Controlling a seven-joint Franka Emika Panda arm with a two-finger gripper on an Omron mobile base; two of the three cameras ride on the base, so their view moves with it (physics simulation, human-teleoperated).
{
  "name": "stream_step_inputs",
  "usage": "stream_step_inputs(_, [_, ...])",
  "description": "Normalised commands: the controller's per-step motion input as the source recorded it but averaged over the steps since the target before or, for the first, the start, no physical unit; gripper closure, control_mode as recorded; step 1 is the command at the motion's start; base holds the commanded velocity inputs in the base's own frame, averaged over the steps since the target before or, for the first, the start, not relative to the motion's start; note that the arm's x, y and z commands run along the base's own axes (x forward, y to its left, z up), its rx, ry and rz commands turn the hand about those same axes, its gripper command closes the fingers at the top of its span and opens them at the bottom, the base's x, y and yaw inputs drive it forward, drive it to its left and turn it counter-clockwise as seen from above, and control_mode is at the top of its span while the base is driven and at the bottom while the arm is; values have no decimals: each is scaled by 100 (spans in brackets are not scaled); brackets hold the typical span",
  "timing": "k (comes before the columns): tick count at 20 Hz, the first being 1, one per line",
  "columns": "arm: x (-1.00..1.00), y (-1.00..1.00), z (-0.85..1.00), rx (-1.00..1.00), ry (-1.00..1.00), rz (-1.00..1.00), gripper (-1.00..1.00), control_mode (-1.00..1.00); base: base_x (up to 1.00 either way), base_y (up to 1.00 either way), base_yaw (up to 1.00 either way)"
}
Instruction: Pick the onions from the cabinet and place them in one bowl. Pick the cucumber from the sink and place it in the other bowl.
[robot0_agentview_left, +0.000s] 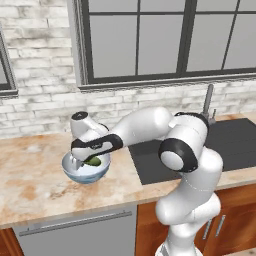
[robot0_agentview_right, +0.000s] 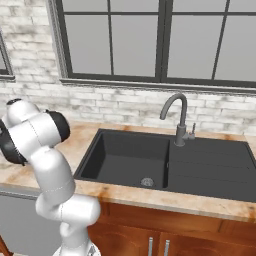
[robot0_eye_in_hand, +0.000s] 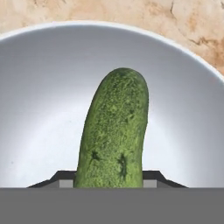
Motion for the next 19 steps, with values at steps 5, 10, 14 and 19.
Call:
stream_step_inputs(5, [5,0,-37,0,-6,0,100,-100,0,0,0])
stream_step_inputs(10, [-14,-3,-7,0,0,-2,-100,-100,0,0,0])
stream_step_inputs(14, [-17,-5,20,0,4,-1,-100,-100,0,0,0])
stream_step_inputs(19, [-28,-6,38,0,1,0,-100,-100,0,0,0])
